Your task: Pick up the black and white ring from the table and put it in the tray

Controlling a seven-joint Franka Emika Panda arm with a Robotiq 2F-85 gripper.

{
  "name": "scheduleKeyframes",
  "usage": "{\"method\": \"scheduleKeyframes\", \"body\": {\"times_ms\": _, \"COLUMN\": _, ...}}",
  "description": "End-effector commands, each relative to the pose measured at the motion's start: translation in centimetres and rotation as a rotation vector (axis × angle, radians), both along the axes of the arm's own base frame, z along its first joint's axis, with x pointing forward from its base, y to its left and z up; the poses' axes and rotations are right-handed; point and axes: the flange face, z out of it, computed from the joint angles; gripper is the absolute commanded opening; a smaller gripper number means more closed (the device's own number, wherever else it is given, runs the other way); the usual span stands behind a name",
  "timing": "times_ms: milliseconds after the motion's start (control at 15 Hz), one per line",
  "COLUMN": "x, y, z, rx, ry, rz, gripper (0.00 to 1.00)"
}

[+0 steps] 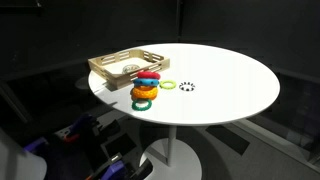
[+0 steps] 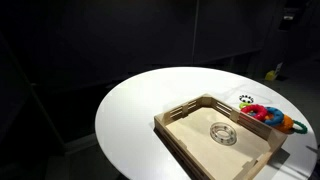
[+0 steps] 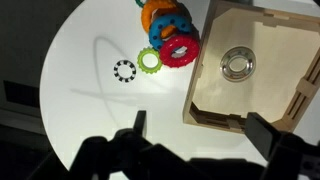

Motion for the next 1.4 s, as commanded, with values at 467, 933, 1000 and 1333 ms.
{"method": "scheduleKeyframes", "body": {"times_ms": 467, "x": 1.4, "y": -0.8, "z": 0.3, "rx": 0.0, "ry": -0.016, "rz": -0.047, "gripper": 1.0}}
{"method": "scheduleKeyframes", "body": {"times_ms": 933, "x": 2.8, "y": -6.0, "z": -0.7, "rx": 0.039, "ry": -0.065, "rz": -0.176, "gripper": 1.0}}
{"method": "scheduleKeyframes", "body": {"times_ms": 1000, "x": 2.9, "y": -6.9, "z": -1.0, "rx": 0.045, "ry": -0.076, "rz": -0.198, "gripper": 1.0}}
{"method": "scheduleKeyframes", "body": {"times_ms": 1333, "x": 3.4, "y": -10.7, "z": -4.2, "rx": 0.072, "ry": -0.122, "rz": -0.314, "gripper": 1.0}}
